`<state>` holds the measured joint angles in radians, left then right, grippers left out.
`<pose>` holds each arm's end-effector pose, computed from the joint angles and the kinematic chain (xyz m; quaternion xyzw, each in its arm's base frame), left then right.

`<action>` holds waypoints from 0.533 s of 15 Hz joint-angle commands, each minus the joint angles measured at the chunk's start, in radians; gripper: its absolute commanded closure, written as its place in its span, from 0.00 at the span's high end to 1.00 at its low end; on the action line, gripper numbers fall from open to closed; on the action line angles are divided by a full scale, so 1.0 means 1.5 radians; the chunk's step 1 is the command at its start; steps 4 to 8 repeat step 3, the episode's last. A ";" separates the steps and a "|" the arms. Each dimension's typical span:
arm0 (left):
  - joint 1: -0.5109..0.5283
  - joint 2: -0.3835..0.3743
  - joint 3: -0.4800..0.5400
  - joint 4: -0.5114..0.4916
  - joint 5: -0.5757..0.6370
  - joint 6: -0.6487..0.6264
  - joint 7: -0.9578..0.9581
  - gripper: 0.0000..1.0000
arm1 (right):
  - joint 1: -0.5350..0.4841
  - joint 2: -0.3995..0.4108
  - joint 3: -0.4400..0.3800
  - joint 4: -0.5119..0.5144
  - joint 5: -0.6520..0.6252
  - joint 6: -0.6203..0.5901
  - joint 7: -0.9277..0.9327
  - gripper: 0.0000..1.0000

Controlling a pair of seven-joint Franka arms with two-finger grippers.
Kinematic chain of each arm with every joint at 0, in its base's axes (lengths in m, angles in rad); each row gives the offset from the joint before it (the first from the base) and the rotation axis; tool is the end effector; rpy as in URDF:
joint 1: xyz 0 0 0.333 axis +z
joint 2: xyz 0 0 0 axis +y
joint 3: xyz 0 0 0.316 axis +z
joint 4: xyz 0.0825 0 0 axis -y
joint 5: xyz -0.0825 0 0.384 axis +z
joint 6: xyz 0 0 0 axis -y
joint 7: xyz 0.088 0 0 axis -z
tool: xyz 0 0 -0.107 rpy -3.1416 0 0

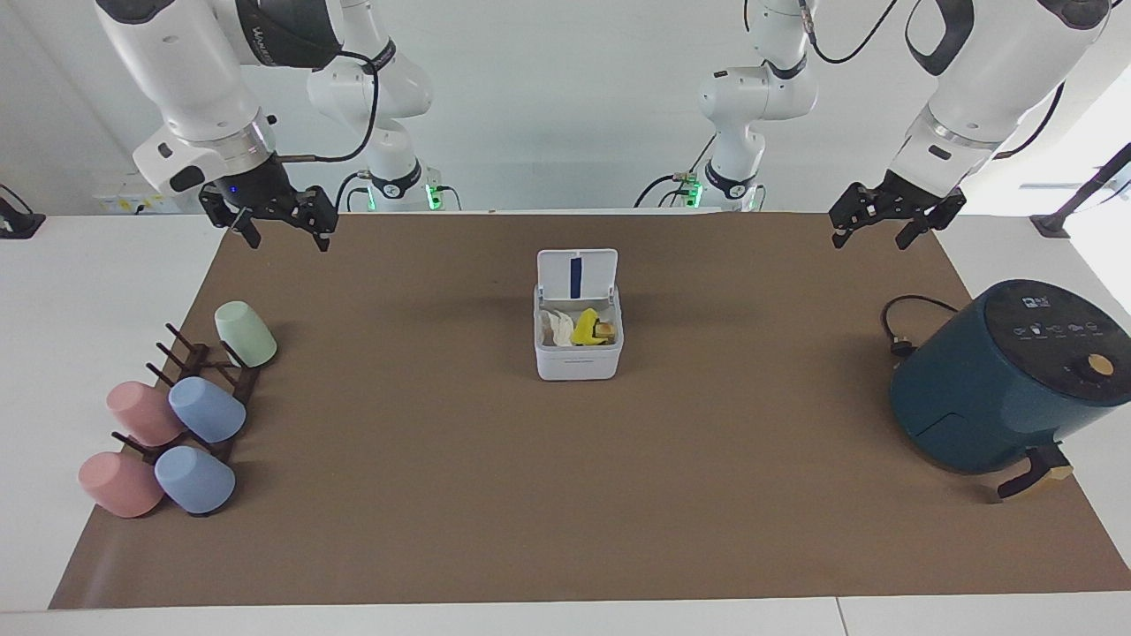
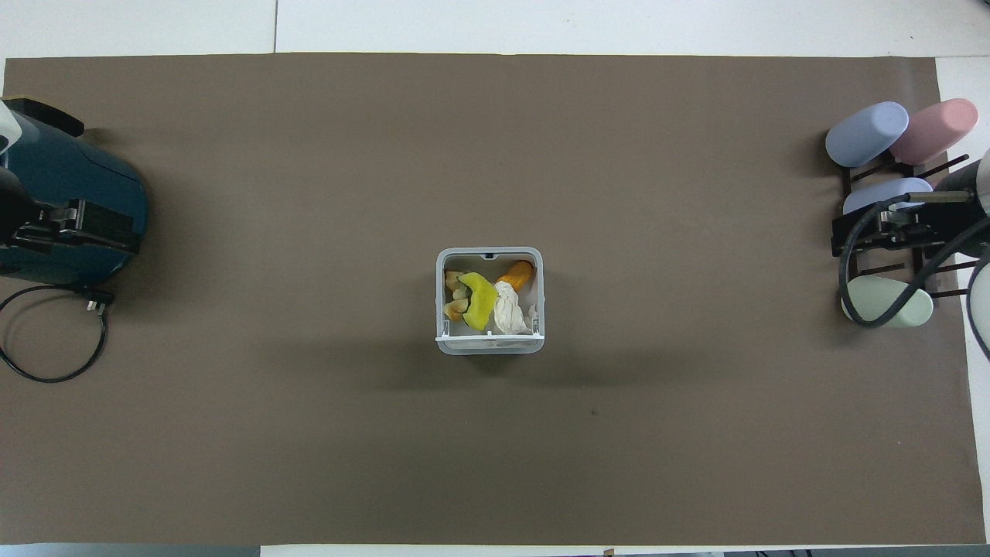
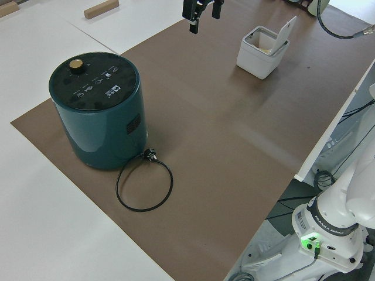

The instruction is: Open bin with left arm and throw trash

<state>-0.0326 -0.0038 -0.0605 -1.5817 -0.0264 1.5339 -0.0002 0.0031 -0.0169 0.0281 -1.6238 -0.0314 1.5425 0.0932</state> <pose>0.5464 -0.0540 0.6183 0.9986 -0.0466 -0.0226 0.0120 0.5446 0.0137 0.6065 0.9989 -0.0309 -0.0311 0.0179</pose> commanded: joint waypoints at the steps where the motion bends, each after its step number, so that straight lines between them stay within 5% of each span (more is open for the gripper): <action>1: 0.005 -0.011 -0.004 -0.004 0.010 -0.004 -0.006 1.00 | 0.005 -0.008 -0.006 -0.003 0.007 -0.009 -0.012 1.00; 8: 0.005 -0.011 -0.004 -0.005 0.010 -0.004 -0.006 1.00 | 0.004 -0.008 -0.008 -0.003 0.007 -0.009 -0.012 1.00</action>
